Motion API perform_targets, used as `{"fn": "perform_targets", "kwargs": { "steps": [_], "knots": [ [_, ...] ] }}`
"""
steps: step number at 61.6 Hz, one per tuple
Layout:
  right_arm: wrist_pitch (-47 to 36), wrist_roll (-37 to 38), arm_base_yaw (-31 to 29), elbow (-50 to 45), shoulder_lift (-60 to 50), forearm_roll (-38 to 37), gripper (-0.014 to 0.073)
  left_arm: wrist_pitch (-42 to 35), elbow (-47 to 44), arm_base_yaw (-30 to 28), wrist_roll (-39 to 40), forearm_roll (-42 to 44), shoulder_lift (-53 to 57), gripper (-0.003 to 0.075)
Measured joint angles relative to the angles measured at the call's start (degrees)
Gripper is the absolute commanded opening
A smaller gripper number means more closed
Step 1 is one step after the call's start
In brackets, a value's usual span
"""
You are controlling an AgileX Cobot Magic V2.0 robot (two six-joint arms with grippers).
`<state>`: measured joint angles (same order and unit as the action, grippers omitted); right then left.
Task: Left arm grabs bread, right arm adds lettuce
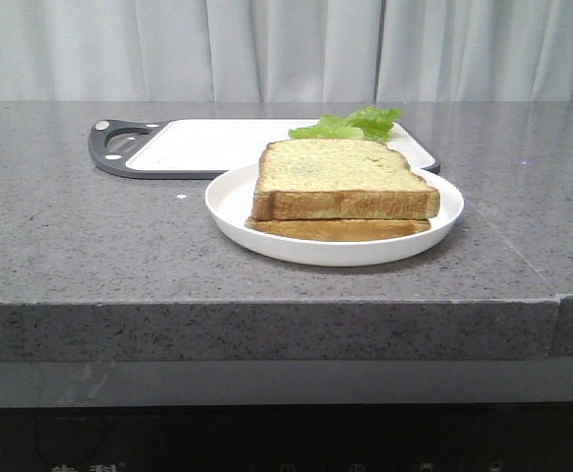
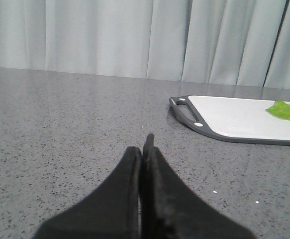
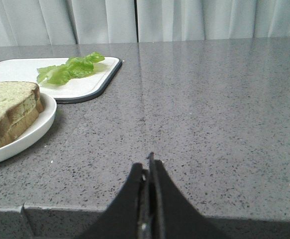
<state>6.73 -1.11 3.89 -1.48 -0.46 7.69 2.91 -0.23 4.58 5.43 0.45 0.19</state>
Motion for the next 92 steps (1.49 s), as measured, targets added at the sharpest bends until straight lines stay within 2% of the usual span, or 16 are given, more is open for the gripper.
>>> {"fn": "perform_targets", "kwargs": {
  "steps": [46,63,78,92],
  "knots": [
    [-1.3,0.0,0.0,0.0,0.0,0.0,-0.0118,-0.3,0.0,0.0,0.0,0.0,0.0,-0.002],
    [-3.1,0.0,0.0,1.4,0.0,0.9,-0.0118,-1.7,1.0,0.0,0.0,-3.9,0.0,-0.002],
    [4.1,0.1,0.0,15.9,0.7,0.2,-0.0118,4.6,15.3,0.0,0.0,-4.9,-0.1,-0.002],
    [12.9,0.1,0.0,29.8,9.9,-0.7,-0.0118,15.7,30.6,0.0,0.0,-4.7,-8.5,-0.002]
  ]
}}
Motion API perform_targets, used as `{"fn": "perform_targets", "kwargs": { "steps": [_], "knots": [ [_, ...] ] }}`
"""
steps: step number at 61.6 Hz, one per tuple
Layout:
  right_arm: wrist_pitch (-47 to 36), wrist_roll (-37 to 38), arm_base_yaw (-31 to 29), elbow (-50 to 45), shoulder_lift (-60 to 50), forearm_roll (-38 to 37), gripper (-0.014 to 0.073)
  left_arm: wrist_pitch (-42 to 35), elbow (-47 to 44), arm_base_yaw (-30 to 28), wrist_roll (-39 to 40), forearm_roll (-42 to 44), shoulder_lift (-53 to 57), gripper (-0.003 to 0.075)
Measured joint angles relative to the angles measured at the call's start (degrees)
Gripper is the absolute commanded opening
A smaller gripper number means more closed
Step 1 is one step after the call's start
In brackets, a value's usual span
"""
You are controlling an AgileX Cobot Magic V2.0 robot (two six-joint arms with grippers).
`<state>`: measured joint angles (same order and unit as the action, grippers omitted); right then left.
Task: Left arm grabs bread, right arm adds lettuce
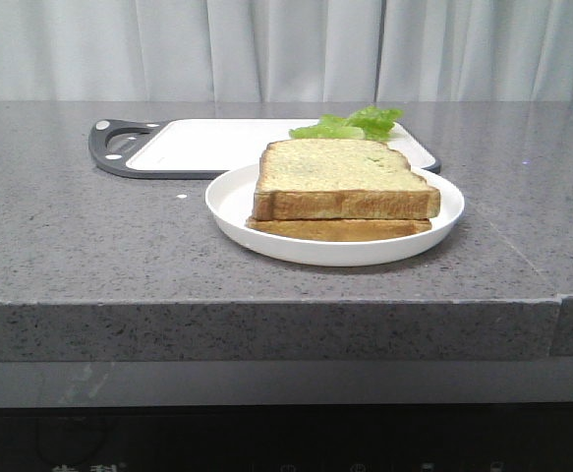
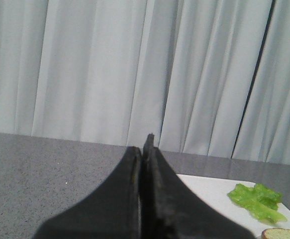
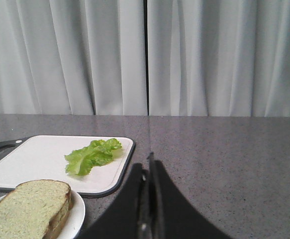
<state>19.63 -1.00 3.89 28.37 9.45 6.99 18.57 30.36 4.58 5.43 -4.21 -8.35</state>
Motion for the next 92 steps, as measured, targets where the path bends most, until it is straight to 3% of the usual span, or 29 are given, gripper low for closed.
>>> {"fn": "perform_targets", "kwargs": {
  "steps": [11,42,48,57,61,72,92],
  "knots": [
    [8.1,0.0,0.0,7.3,8.9,-0.1,-0.0118,7.5,8.3,0.0,0.0,0.7,-9.0,-0.002],
    [12.9,0.0,0.0,7.8,20.5,-0.1,-0.0102,11.2,8.6,0.0,0.0,1.1,-23.3,-0.0006],
    [13.1,0.0,0.0,7.8,20.8,-0.1,0.0029,11.4,8.6,0.0,0.0,1.1,-25.4,0.0114],
    [13.3,0.0,0.0,7.8,21.2,-0.1,0.037,11.8,9.1,0.1,-0.3,-0.4,-28.5,0.0384],
    [13.4,0.0,0.0,7.8,21.2,-0.1,0.0421,12.8,10.2,0.9,-1.5,-2.0,-29.9,0.0412],
    [13.4,0.0,0.0,7.8,21.2,-0.1,0.0417,14.3,14.4,7.7,-6.6,-8.4,-35.9,0.0406],
    [13.4,0.0,0.0,7.8,21.2,-0.1,0.0417,14.8,24.1,25.0,-7.5,-10.2,-54.1,0.0406]
  ]
}}
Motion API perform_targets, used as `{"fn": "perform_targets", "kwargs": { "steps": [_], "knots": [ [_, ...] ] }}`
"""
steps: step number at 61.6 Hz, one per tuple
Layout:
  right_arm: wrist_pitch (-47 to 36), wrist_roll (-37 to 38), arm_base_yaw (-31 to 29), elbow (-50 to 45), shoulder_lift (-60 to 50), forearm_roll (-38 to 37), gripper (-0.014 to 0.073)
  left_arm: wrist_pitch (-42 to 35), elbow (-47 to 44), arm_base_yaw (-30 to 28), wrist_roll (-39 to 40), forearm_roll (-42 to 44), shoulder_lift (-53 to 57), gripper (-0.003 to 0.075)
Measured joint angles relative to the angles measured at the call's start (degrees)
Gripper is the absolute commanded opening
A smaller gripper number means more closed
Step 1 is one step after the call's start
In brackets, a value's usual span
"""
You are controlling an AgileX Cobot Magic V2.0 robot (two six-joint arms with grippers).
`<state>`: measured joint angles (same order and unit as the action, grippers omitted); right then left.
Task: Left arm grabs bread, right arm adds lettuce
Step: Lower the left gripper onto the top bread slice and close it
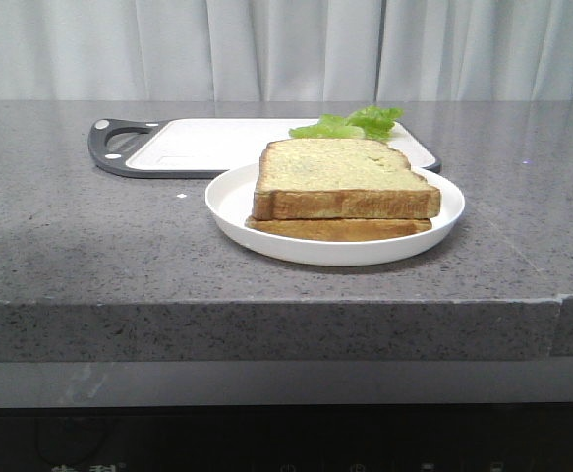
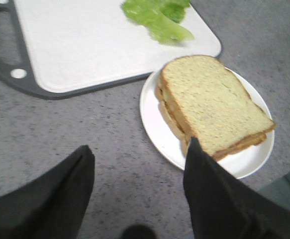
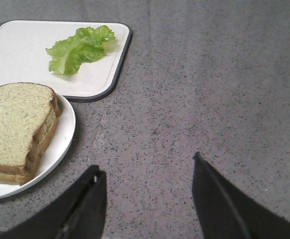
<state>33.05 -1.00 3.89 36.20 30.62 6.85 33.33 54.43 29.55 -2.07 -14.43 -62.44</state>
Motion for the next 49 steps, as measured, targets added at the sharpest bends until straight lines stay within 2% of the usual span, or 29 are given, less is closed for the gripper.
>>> {"fn": "perform_targets", "kwargs": {
  "steps": [8,22,35,49],
  "knots": [
    [0.0,0.1,0.0,0.0,0.0,0.0,0.0417,5.6,6.5,2.3,0.2,-3.8,-9.3,0.0406],
    [0.2,0.1,0.0,0.0,0.0,0.0,0.0417,13.3,17.4,2.5,0.3,-11.7,-23.3,0.0405],
    [0.3,0.1,0.0,0.0,0.0,0.0,0.0417,15.2,23.6,2.5,0.3,-14.5,-32.6,0.0405],
    [0.3,0.1,0.0,0.0,0.0,0.0,0.0417,15.4,24.9,2.5,0.3,-16.8,-37.3,0.0405]
  ]
}}
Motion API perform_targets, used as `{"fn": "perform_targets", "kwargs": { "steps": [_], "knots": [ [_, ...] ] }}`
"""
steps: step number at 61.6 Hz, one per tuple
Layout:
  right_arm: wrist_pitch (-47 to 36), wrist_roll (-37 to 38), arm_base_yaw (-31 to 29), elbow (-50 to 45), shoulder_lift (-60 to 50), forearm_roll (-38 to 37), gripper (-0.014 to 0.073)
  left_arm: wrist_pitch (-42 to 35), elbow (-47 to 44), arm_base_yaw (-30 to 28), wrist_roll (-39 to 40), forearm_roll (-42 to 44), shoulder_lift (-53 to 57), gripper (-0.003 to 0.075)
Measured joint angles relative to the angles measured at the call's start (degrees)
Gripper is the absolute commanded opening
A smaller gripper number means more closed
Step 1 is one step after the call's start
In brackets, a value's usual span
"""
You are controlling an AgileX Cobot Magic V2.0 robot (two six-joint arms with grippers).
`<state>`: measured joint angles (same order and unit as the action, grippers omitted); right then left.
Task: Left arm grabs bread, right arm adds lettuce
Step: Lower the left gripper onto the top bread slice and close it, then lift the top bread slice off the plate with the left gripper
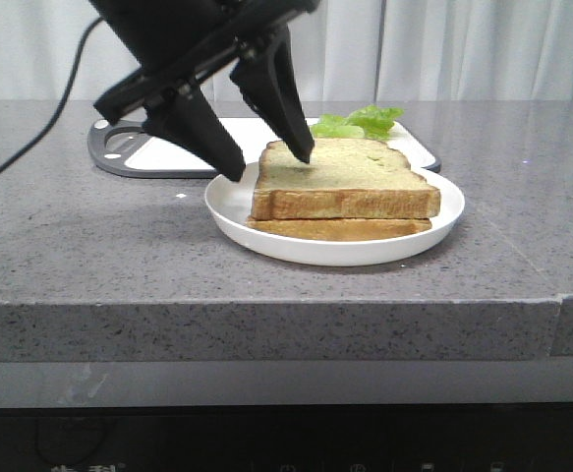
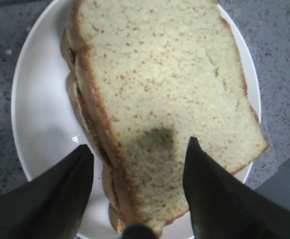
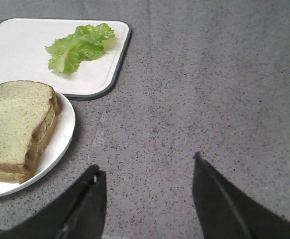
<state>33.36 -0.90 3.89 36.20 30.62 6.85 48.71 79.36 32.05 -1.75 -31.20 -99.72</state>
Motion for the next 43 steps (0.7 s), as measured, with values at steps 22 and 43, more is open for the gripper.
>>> {"fn": "perform_targets", "kwargs": {
  "steps": [22,43],
  "knots": [
    [0.1,0.0,0.0,0.0,0.0,0.0,0.0417,-0.5,0.1,0.0,0.0,-0.7,-1.4,0.0115],
    [0.4,0.0,0.0,0.0,0.0,0.0,0.0417,-0.9,0.1,0.0,0.0,-0.6,-1.4,-0.002]
  ]
}}
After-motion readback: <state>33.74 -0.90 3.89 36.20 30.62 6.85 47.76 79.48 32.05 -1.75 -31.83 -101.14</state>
